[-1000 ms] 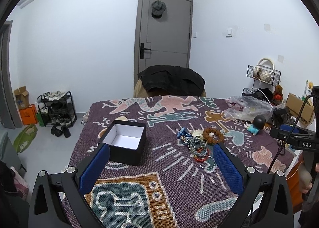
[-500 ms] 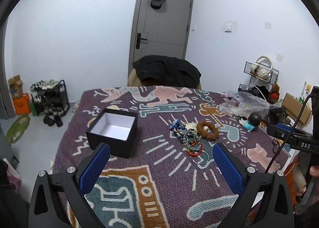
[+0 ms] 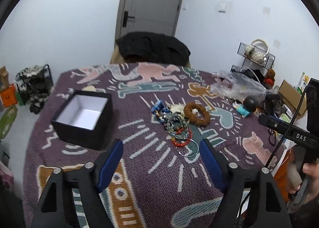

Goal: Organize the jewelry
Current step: 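Grasp the grey bead bracelet with the left gripper while the right grasps the brown bead bracelet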

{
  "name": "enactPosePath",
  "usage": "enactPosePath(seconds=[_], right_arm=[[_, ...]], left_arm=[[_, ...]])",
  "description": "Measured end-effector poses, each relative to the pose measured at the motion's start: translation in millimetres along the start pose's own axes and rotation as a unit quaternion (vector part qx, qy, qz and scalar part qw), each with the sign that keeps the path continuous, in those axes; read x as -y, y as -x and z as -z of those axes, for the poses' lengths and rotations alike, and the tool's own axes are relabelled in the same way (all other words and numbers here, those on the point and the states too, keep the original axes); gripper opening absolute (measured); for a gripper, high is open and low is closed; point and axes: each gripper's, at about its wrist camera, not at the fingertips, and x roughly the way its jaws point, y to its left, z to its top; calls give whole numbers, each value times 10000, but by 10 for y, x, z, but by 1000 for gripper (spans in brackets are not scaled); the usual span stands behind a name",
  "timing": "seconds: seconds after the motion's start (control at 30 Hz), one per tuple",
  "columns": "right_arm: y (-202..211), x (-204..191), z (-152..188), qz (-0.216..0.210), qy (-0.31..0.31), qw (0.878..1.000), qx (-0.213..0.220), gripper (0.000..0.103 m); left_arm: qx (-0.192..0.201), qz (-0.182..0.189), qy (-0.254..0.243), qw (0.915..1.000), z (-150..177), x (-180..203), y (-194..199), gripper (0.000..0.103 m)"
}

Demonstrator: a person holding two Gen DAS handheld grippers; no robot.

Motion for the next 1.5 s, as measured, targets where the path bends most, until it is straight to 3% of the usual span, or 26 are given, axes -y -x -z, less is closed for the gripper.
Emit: enactPosePath(seconds=[0.17, 0.37, 0.77, 1.1, 1.2, 1.23, 1.5], right_arm=[[-193, 183, -3, -17, -322, 9993, -164, 71], [-453, 333, -9, -192, -720, 9964, -408, 64], [-1048, 430, -128, -413, -1525, 9843, -792, 56], [-1457, 340, -249, -49, -1408, 9848, -1012, 56], [-1554, 342, -271, 22, -1375, 9845, -1093, 56], [-1589, 328, -276, 40, -1328, 9847, -1132, 56], [-1739, 321, -343, 137, -1229, 9832, -1345, 56]], left_arm=[[-286, 123, 36, 9995, -55, 25, -307, 64], [-628, 334, 223, 9972, -147, 31, -648, 55], [-1180, 363, 412, 9915, -251, 5, -1286, 46], [-1376, 260, 530, 9887, -247, -7, -1581, 34], [-1382, 257, 622, 9881, -239, -33, -1601, 12], [-1386, 284, 660, 9877, -245, -42, -1592, 10], [-1018, 367, 495, 9929, -407, 21, -1312, 9]])
